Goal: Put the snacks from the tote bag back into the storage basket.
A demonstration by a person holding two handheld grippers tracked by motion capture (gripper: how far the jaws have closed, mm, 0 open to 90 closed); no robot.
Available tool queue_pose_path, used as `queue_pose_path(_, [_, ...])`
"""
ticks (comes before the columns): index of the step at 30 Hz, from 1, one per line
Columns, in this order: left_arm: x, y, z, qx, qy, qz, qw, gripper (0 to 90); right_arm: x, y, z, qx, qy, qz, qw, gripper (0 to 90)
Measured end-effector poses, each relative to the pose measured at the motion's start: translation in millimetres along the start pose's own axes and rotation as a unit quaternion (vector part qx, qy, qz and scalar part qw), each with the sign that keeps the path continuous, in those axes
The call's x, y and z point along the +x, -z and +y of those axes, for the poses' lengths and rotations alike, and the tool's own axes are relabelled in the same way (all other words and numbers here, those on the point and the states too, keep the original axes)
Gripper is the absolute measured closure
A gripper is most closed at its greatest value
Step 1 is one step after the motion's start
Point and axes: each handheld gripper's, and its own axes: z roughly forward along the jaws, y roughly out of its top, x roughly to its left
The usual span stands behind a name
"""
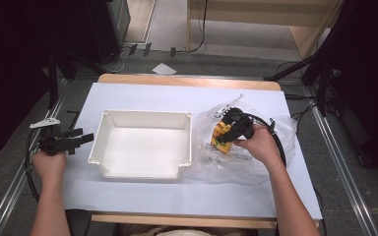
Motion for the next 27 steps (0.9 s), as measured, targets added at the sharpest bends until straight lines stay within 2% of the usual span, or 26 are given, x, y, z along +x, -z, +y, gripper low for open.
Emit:
queue_pose_path(5, [-0.5, 0.3, 0.0, -0.003, 0.001, -0.001, 1.0, 29.0, -2.2, 1.1, 0.1, 0.003, -0.012, 0.004, 0.9999, 51.3])
queue_pose_path(16, [-0.5, 0.1, -0.1, -0.002, 0.001, -0.001, 1.0, 29.0, -2.6, 3.9, 0.7, 0.007, -0.011, 0.001, 0.9999, 51.4])
queue_pose_path(27, [-0.4, -0.4, -0.2, 0.0, 0.001, -0.001, 1.0, 29.0, -3.4, 15.8, 1.0, -0.002, -0.016, -0.007, 0.9998, 51.4])
